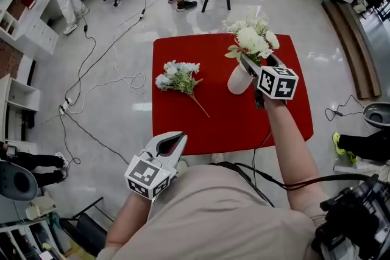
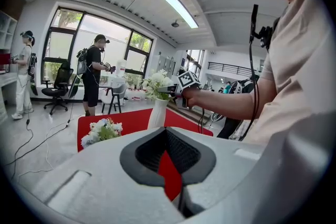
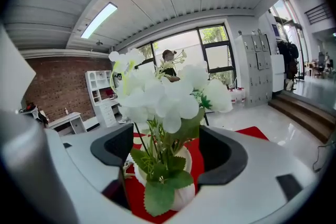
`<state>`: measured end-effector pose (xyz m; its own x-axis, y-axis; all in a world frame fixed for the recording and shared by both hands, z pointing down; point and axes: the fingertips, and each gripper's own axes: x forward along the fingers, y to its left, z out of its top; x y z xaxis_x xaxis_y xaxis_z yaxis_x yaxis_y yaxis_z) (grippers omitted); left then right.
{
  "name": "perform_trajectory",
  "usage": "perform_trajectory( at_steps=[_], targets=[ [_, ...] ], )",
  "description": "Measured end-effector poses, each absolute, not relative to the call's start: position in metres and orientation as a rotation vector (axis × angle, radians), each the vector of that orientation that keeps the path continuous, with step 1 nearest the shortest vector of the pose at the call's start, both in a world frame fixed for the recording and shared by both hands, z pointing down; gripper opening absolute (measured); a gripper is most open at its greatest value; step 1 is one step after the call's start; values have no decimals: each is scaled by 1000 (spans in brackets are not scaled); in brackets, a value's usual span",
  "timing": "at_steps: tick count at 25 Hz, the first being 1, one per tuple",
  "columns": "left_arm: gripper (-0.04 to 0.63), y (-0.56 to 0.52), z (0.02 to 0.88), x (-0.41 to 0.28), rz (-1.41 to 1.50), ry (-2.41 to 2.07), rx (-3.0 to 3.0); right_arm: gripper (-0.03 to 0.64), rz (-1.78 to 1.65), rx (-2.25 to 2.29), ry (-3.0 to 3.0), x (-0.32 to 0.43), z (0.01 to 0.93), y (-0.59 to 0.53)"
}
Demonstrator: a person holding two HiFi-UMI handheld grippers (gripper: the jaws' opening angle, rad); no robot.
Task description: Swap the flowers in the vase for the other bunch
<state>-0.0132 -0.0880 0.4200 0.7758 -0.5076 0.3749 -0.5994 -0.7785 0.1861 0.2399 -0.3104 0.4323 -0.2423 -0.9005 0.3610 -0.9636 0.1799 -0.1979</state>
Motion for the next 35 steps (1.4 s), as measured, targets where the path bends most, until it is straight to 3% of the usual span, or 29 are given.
perform_trajectory(
  at_steps=[3, 8, 12, 35],
  targets=[
    [8, -88, 423, -15, 447, -882, 2663, 378, 569, 1812, -2306, 237, 435, -315],
    [8, -89, 425, -17, 458, -908, 2653, 211, 534, 1834, -2316, 238, 435, -317],
    [8, -91, 425, -17, 462, -907, 2656, 164, 512, 1836, -2314, 238, 435, -319],
    [8, -90, 426, -22, 455, -819, 2687, 132, 361, 1937, -2411, 239, 384, -308]
  ],
)
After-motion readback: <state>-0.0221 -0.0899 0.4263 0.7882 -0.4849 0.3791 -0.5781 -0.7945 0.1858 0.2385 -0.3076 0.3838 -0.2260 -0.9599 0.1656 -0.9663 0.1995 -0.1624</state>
